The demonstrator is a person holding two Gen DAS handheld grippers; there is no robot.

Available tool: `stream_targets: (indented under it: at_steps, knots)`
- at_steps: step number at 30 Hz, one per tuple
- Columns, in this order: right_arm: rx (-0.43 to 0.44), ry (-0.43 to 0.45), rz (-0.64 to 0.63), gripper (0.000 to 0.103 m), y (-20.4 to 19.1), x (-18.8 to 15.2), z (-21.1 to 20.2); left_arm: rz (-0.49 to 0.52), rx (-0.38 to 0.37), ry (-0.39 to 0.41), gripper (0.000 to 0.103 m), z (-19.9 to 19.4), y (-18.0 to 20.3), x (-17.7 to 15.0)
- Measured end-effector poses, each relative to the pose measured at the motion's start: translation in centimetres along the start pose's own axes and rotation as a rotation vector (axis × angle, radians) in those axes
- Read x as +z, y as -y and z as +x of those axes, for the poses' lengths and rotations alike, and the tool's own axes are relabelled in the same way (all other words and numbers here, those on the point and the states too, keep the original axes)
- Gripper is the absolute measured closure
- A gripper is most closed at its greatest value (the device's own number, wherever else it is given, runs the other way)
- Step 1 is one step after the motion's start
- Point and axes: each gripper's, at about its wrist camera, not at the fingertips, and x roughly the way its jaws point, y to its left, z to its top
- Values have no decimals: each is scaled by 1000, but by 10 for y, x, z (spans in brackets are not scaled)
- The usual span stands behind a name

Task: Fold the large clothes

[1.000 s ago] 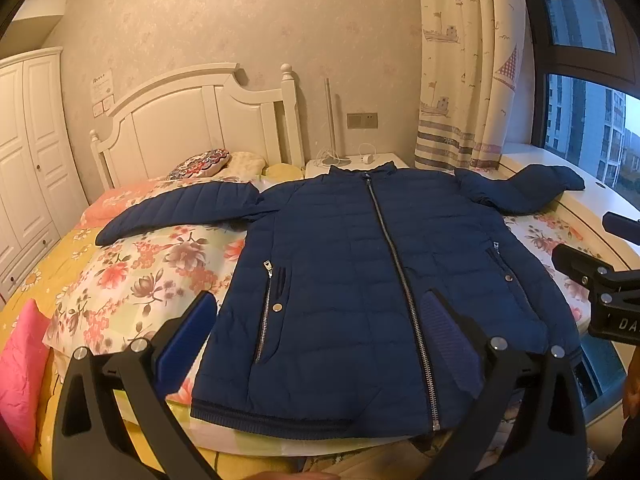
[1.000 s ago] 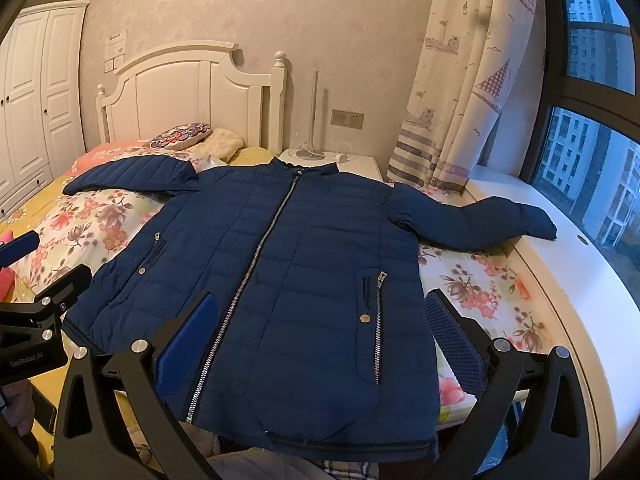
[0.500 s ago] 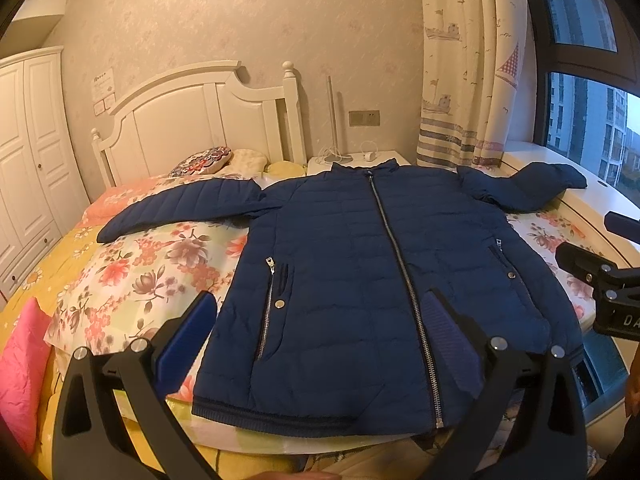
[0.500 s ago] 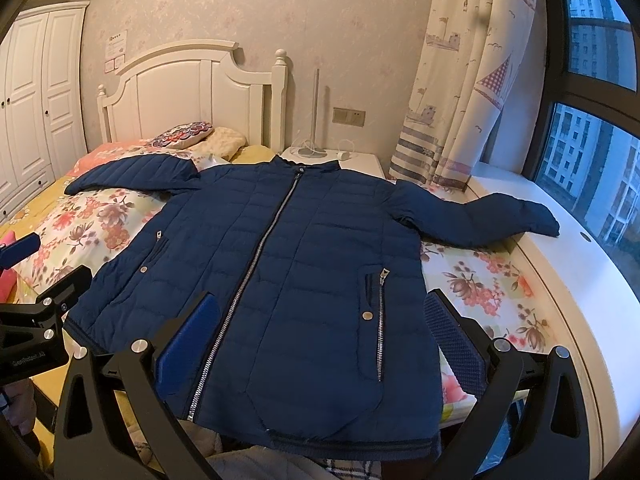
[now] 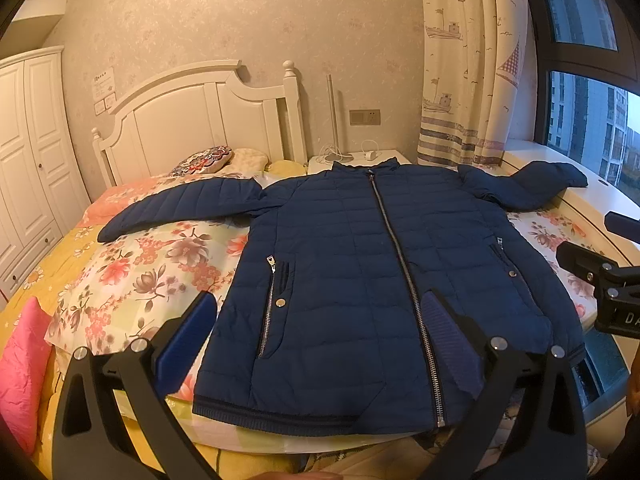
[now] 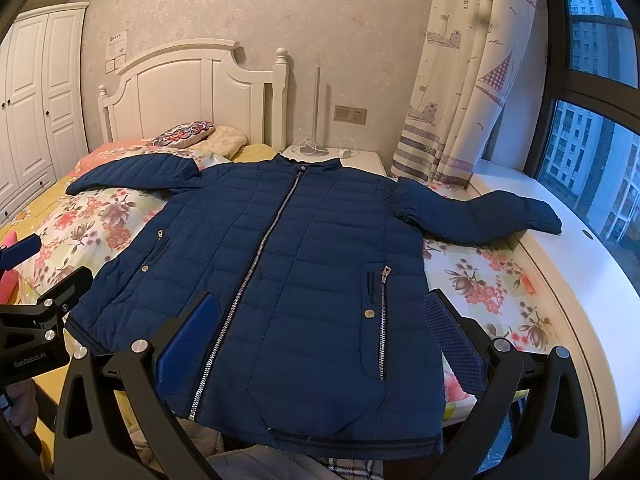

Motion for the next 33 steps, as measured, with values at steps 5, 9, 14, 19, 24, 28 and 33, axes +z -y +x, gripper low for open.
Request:
stream_targets:
  at_steps: [5,9,14,19,24,28,33]
  knots:
    - [3,0,1,4,-1,-1,0,0,0,0,2,0,0,0]
    - [2,-3,3,4,0,-1,0,0,1,-1,2,0,1,0]
    - [2,-2,3,4,0,-1,0,0,1,-1,2,0,0,0]
    - [3,-4,3,4,0,0,0,1,-1,-3,2,0,0,0]
    - [4,-4,4,4,0,-1,0,-1,0,-4,2,0,-1,-3]
    - [5,-7,5,4,-1,-2,2,-2,-1,-12,2,2,-4,-8]
    - [6,-12,20,4,7,-5,18,2,-13,-46,2,20,-1,-7]
